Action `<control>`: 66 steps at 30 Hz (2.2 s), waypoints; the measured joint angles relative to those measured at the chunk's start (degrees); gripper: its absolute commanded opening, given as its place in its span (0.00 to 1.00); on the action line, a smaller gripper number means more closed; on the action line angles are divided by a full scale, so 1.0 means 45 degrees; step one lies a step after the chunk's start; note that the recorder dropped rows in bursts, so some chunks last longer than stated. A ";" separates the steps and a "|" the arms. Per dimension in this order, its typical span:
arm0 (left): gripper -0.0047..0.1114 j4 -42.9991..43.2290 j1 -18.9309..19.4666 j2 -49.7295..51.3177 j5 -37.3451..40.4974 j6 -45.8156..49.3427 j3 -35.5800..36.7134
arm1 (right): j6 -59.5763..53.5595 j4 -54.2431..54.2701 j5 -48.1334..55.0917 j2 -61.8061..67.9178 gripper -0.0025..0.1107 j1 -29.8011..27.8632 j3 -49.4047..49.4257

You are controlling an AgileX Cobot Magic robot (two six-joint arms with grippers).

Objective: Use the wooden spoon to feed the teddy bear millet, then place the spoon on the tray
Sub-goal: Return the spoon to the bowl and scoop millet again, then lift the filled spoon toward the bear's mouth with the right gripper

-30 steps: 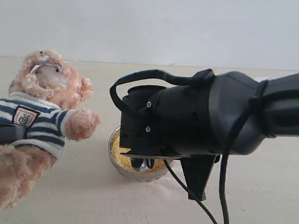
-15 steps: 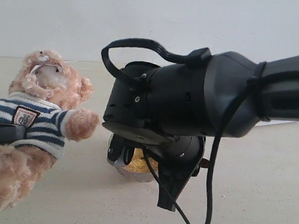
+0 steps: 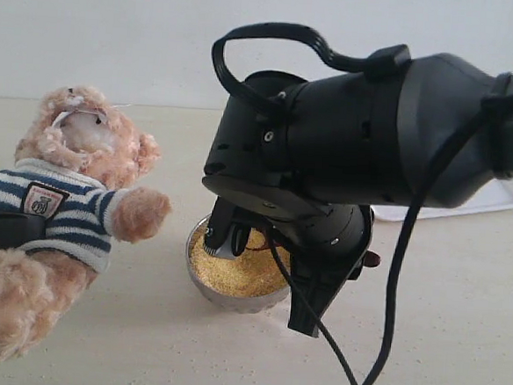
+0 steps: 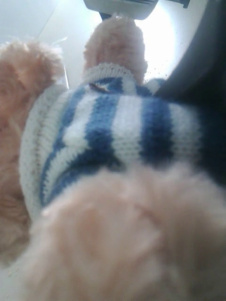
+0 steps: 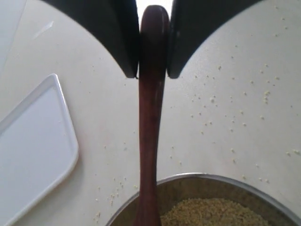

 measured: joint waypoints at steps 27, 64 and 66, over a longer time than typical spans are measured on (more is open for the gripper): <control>0.08 0.0000 0.0000 0.0000 0.0000 0.0000 0.0000 | 0.0338 -0.0583 0.0028 -0.0144 0.02 0.0481 0.0677; 0.08 0.0000 0.0000 0.0000 0.0000 0.0000 0.0000 | -0.1306 0.7997 -0.1752 -0.2737 0.02 -0.1944 0.0712; 0.08 0.0000 0.0000 0.0000 0.0000 0.0000 0.0000 | -0.1357 0.7894 -0.1597 -0.2858 0.02 -0.1986 0.0712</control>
